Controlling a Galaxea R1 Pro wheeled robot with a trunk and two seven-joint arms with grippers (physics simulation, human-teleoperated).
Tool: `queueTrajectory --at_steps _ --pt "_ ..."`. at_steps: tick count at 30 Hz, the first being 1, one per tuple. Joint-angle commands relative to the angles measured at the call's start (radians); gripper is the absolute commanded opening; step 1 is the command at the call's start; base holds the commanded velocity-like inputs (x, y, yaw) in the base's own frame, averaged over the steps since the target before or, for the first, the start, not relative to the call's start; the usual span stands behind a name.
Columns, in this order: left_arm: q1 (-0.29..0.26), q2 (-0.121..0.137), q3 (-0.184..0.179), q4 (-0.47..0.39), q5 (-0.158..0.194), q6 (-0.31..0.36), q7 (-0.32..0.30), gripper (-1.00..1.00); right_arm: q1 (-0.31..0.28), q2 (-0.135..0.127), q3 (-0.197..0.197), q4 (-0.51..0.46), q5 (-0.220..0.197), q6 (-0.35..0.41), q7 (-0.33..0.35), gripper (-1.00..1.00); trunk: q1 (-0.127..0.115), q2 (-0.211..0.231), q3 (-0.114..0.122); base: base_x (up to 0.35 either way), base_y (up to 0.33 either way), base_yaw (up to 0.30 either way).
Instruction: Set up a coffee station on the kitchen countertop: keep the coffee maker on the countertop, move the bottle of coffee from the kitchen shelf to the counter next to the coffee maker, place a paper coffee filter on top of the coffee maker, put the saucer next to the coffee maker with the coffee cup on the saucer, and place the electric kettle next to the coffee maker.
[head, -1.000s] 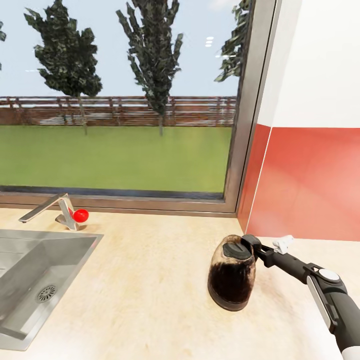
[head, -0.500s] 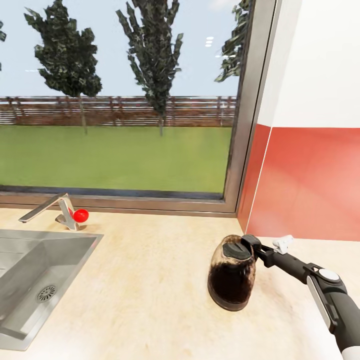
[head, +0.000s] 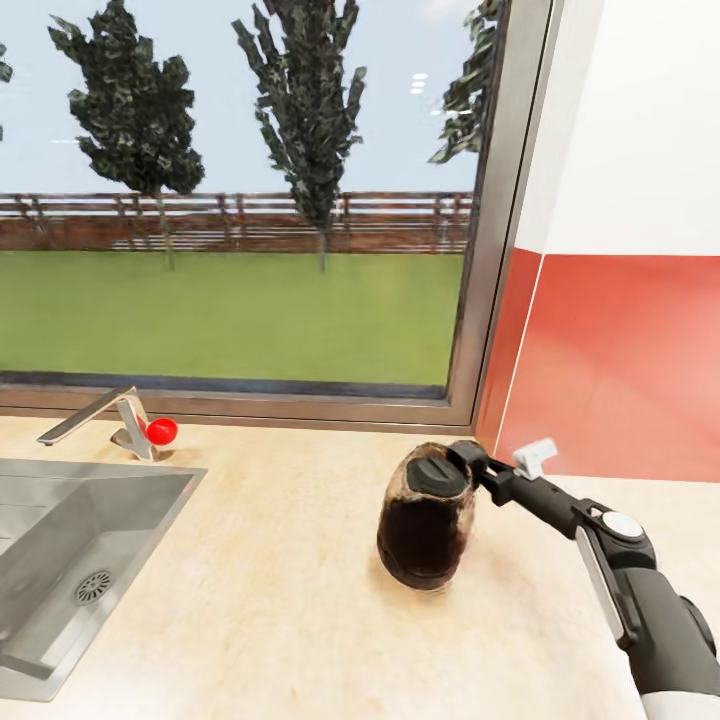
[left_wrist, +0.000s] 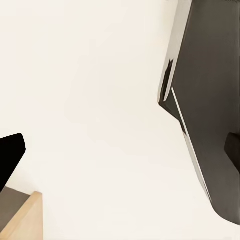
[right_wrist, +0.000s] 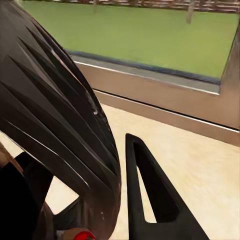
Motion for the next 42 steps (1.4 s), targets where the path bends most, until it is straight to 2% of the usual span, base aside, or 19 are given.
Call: queueTrajectory --at_steps 1,3,10,16,27,37,42 --pt "0.000 0.000 0.008 0.000 -0.011 -0.005 0.003 1.00 -0.001 0.012 0.000 -0.025 0.004 0.037 -0.009 -1.00 0.001 -0.002 -0.002 0.000 0.000 0.000" --pt "0.000 0.000 0.008 -0.001 -0.011 -0.007 0.003 1.00 -0.002 0.042 0.010 -0.087 0.006 0.128 -0.059 -1.00 0.001 -0.002 -0.002 0.000 0.000 0.000" --pt "-0.002 -0.001 0.009 -0.005 -0.011 -0.007 -0.004 1.00 -0.020 0.059 0.015 -0.112 0.004 0.255 -0.081 -1.00 0.001 -0.002 -0.002 0.000 0.000 0.000" --pt "-0.002 -0.002 0.011 -0.012 -0.011 -0.008 -0.005 1.00 -0.021 0.066 0.017 -0.116 0.004 0.261 -0.078 -1.00 0.001 -0.002 -0.002 0.000 0.000 0.000" --pt "-0.006 -0.005 0.012 -0.015 -0.013 -0.010 -0.003 1.00 -0.021 0.061 0.010 -0.118 0.002 0.260 -0.074 -1.00 0.001 -0.002 -0.002 -0.005 0.003 0.000" --pt "-0.006 -0.005 0.012 -0.015 -0.011 -0.010 0.002 1.00 -0.021 0.060 0.009 -0.132 0.002 0.260 -0.074 -1.00 0.001 -0.002 -0.002 -0.213 0.195 0.003" --pt "-0.006 -0.006 0.013 -0.015 -0.011 -0.011 0.004 1.00 -0.021 0.062 0.012 -0.133 0.002 0.260 -0.074 -1.00 0.001 -0.002 0.001 -0.237 0.218 0.158"
